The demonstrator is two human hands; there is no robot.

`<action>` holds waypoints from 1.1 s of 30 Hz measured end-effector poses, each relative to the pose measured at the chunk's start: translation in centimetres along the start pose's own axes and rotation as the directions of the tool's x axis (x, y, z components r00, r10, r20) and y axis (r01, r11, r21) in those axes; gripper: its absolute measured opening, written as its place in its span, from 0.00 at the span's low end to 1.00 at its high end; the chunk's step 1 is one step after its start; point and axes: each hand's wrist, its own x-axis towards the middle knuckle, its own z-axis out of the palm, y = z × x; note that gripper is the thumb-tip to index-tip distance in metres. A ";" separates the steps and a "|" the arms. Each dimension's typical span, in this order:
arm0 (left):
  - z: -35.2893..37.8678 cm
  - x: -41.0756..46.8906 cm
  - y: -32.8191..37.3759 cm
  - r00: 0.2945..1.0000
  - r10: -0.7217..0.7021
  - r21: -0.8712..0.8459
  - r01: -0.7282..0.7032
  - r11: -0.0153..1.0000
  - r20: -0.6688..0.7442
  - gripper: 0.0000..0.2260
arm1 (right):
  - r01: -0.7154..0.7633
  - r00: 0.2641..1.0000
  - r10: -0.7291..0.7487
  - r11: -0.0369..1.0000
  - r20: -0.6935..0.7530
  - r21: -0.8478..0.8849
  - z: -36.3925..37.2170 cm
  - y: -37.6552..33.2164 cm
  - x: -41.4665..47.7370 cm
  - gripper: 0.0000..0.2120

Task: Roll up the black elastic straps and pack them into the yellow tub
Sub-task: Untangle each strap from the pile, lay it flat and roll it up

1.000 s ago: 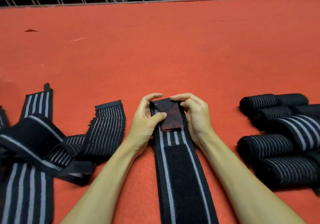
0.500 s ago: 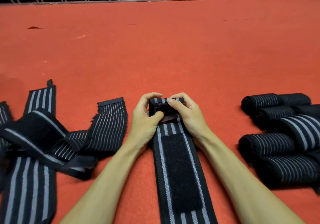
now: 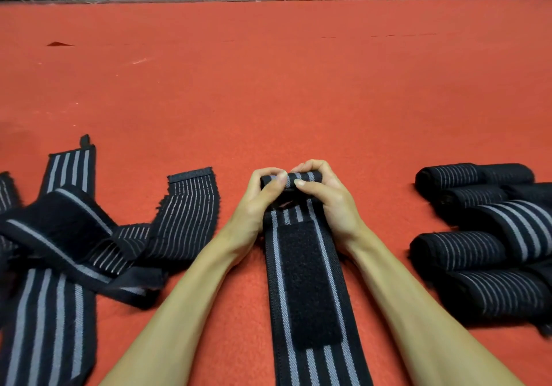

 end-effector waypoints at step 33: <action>0.5 -0.1 0.0 0.999 0.043 0.046 -0.042 0.998 -0.012 0.24 | 0.072 0.991 -0.090 0.981 -0.097 -0.178 0.3 0.3 0.0 0.10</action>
